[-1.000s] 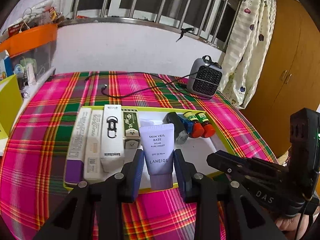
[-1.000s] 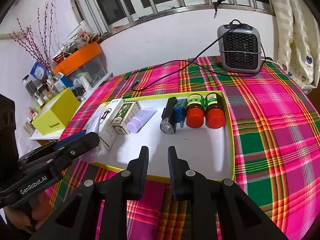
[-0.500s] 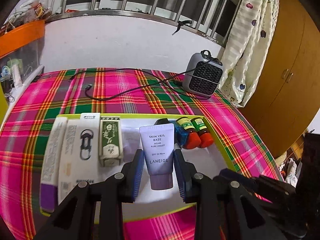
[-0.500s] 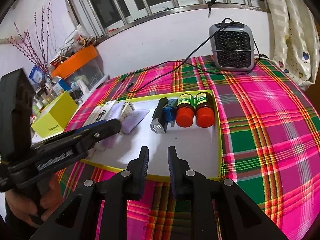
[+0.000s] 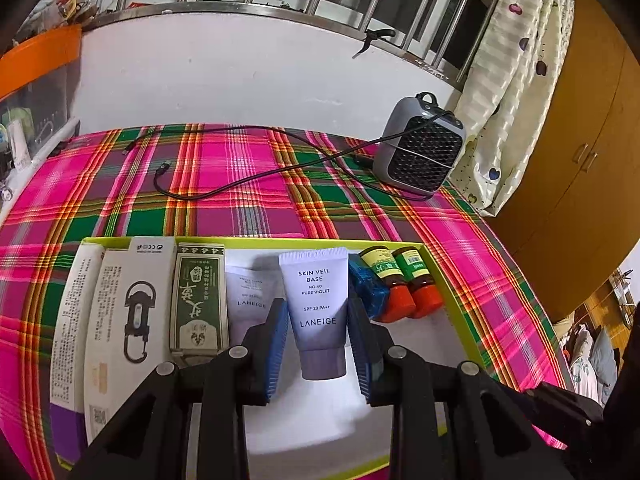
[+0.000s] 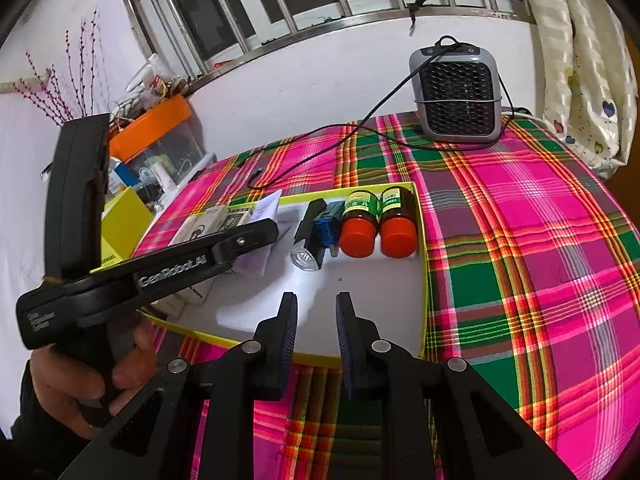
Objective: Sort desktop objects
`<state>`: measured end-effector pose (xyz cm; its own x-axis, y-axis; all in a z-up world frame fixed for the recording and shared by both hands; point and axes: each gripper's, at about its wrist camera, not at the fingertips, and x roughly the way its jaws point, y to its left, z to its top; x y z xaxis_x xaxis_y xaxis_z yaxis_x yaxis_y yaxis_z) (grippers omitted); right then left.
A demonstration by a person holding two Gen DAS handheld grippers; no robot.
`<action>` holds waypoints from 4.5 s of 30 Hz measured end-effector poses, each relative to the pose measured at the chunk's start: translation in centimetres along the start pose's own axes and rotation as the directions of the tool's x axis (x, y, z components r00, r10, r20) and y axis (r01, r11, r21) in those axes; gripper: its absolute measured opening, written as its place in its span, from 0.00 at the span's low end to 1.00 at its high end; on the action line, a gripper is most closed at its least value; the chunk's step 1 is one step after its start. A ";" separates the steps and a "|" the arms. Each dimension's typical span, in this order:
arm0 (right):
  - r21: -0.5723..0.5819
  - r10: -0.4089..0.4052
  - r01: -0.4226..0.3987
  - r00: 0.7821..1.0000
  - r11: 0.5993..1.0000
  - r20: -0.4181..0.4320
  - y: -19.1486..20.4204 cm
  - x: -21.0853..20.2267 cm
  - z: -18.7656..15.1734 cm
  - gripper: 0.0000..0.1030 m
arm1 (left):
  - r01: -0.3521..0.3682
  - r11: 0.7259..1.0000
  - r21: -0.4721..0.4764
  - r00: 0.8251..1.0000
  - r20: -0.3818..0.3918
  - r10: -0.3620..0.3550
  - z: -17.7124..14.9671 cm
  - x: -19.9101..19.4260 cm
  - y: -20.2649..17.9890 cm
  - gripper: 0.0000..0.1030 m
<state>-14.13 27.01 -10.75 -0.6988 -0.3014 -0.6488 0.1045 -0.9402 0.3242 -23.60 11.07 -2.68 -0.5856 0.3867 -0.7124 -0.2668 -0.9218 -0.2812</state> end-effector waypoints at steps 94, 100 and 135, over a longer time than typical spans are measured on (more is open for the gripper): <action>-0.232 -0.070 0.058 0.997 0.971 -0.044 4.4 -5.8 -5.1 0.27 | -0.196 0.980 0.044 0.979 0.056 0.194 -11.3 -13.4 -0.8 0.39; -0.243 -0.066 0.053 0.997 0.969 -0.044 4.8 -6.6 -5.8 0.27 | -0.200 0.978 0.052 0.979 0.052 0.197 -12.2 -14.1 -1.1 0.39; -0.263 -0.092 0.065 0.991 0.963 -0.092 2.9 -6.4 -7.2 0.28 | -0.241 0.970 0.034 0.970 -0.016 0.242 -13.5 -12.4 0.7 0.39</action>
<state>-4.24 25.02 -10.62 -0.6374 -0.2266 -0.7365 0.2412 -0.9664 0.0886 -6.18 5.26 -2.70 -0.6206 0.1520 -0.7692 -0.1437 -0.9865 -0.0790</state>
